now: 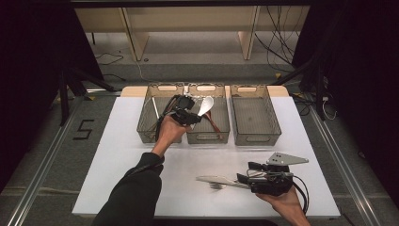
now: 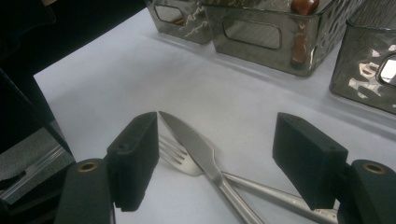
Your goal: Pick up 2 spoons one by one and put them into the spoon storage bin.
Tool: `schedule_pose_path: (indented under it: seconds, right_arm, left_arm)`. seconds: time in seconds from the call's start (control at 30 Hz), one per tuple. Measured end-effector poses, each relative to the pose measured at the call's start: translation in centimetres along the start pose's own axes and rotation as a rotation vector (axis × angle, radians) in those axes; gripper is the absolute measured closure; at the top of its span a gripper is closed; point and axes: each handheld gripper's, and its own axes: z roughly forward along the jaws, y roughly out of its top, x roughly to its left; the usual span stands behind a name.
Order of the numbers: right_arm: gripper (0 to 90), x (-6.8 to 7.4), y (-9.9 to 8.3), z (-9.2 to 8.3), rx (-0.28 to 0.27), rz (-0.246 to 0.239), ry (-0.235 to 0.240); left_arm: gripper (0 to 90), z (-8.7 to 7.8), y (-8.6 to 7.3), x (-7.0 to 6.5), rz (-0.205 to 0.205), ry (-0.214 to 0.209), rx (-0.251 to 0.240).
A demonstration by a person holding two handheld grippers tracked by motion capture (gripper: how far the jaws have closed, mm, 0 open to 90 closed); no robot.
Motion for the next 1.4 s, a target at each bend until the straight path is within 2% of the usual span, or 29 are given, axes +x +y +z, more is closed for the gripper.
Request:
schedule_pose_path:
  seconds: [0.2,0.27,0.3,0.33,0.37,0.43,0.53,0.73,0.83,0.97,1.2,1.4]
  right_arm:
    - [32.2,0.0,0.0,0.0,-0.002,0.003,0.002]
    - [32.2,0.0,0.0,-0.1,-0.001,0.002,0.001]
    - [32.2,0.0,0.1,-0.1,-0.003,0.001,0.002]
    - [32.2,0.0,0.1,-0.1,-0.003,0.001,0.003]
    - [32.2,0.0,0.1,-0.1,-0.003,0.002,0.003]
    - [32.2,0.0,0.1,-0.1,-0.003,0.001,0.003]
    - [32.2,0.0,0.1,-0.1,-0.004,0.0,0.002]
    - [32.2,0.0,0.1,-0.2,-0.004,0.004,-0.001]
    - [32.2,0.0,0.2,-0.2,-0.003,-0.002,-0.002]
    - [32.2,0.0,0.2,-0.2,0.003,-0.004,-0.001]
    - [32.0,0.0,0.2,-0.1,0.008,-0.004,-0.004]
    - [31.1,0.0,0.2,0.0,0.015,-0.004,-0.009]
  left_arm:
    - [74.3,0.5,-0.2,0.5,-0.027,0.021,-0.001]
    - [73.1,0.8,-0.3,0.8,-0.049,0.011,-0.001]
    - [70.5,0.8,-0.2,1.0,-0.077,-0.004,-0.008]
    - [64.5,0.8,-0.1,1.1,-0.098,-0.027,-0.002]
    - [56.9,0.8,0.0,1.0,-0.106,-0.03,-0.001]
    - [52.8,0.5,0.1,0.8,-0.084,-0.006,-0.009]
    - [44.7,-0.2,0.3,0.7,-0.094,-0.019,-0.018]
    - [37.7,-2.1,-0.2,0.4,-0.098,-0.057,-0.056]
    - [35.5,-3.3,-0.9,0.5,-0.095,-0.068,-0.073]
    - [31.0,-4.7,-1.8,0.6,-0.059,-0.056,-0.068]
    - [25.8,-6.9,-3.5,1.0,-0.075,-0.07,-0.102]
    - [23.5,-8.2,-5.7,1.0,-0.066,-0.094,-0.113]
